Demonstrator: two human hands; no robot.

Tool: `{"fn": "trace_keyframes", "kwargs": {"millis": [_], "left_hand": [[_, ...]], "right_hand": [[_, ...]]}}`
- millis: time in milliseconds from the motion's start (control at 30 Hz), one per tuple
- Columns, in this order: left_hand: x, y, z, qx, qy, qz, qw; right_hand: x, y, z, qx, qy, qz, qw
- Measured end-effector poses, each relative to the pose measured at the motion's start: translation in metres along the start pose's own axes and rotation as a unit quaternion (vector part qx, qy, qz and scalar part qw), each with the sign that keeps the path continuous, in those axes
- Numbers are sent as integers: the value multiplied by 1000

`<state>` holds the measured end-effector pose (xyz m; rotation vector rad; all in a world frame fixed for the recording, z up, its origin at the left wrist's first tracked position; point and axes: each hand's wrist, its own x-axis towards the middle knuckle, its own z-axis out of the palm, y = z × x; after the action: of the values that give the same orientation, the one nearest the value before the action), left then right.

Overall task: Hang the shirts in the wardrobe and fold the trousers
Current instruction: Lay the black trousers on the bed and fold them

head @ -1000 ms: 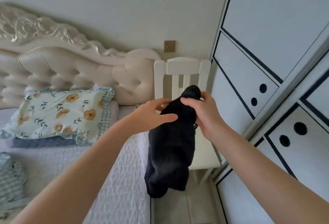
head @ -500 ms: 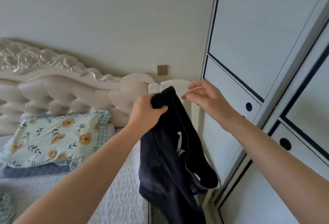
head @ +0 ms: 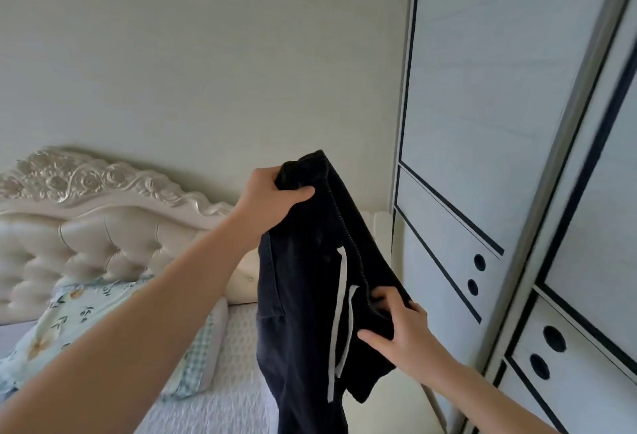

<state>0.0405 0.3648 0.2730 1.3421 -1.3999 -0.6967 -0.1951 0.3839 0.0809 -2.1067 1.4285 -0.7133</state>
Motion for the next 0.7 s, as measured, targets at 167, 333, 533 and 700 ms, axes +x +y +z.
{"fn": "trace_keyframes", "kwargs": {"millis": [167, 333, 533, 700], "left_hand": [[16, 12, -41, 13, 4, 7, 1000], [25, 10, -80, 111, 15, 15, 994], [25, 7, -114, 233, 21, 106, 966], [24, 14, -129, 296, 24, 192, 935]], "right_hand": [[20, 20, -42, -257, 18, -22, 966], [54, 2, -106, -345, 79, -76, 932], [90, -37, -174, -390, 228, -197, 870], [98, -81, -226, -399, 235, -192, 865]]}}
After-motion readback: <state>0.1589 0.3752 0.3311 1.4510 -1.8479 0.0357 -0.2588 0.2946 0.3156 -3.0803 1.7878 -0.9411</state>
